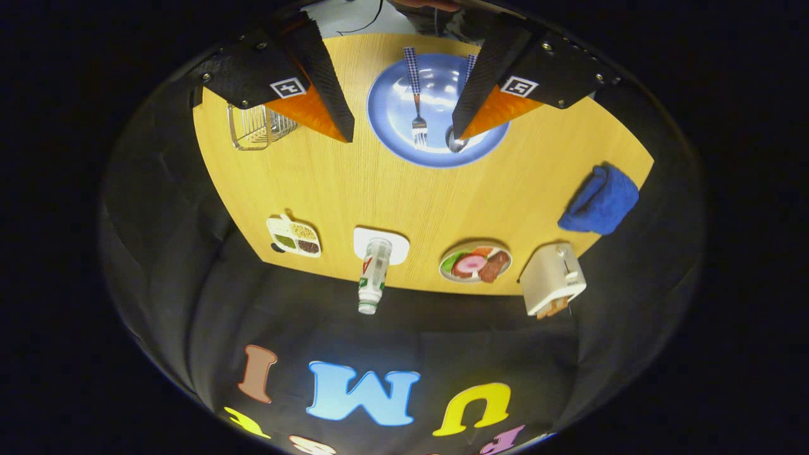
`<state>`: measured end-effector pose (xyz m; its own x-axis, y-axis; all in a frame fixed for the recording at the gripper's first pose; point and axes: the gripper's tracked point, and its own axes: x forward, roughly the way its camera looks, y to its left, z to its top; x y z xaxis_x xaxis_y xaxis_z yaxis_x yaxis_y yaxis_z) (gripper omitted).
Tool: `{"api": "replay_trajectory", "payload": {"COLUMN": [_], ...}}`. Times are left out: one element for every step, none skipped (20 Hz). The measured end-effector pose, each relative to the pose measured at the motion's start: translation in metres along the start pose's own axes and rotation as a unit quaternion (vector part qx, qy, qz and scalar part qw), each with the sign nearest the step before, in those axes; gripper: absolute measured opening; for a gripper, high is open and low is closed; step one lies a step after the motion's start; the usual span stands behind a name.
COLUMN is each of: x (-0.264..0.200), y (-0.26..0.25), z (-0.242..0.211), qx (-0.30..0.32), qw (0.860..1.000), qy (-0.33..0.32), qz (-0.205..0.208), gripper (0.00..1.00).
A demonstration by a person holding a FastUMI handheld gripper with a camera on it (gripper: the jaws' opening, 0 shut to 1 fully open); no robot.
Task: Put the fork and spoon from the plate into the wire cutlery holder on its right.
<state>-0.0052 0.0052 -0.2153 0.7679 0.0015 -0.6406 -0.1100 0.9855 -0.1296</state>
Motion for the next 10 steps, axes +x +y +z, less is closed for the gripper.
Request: {"api": "replay_trajectory", "payload": {"x": [0.006,0.009,0.014,0.018,0.022,0.026,0.032,0.037,0.042,0.044], "y": [0.003,0.006,0.009,0.008,0.007,0.007,0.008,0.007,0.010,0.010], "z": [-0.011,-0.017,-0.024,-0.030,-0.035,-0.040,-0.047,-0.055,-0.063,-0.069], "qx": [-0.005,-0.006,-0.009,-0.014,-0.019,-0.023,-0.028,-0.029,-0.027,-0.024], "qw": [1.000,1.000,0.999,0.999,0.998,0.998,0.996,0.995,0.993,0.991], "qy": [0.016,0.025,0.036,0.047,0.056,0.066,0.080,0.099,0.115,0.132], "qz": [0.004,0.011,0.013,0.012,0.011,0.011,0.011,0.012,0.018,0.018], "gripper": [0.95,0.95,0.95,0.95,0.95,0.95,0.95,0.92,0.84,0.82]}}
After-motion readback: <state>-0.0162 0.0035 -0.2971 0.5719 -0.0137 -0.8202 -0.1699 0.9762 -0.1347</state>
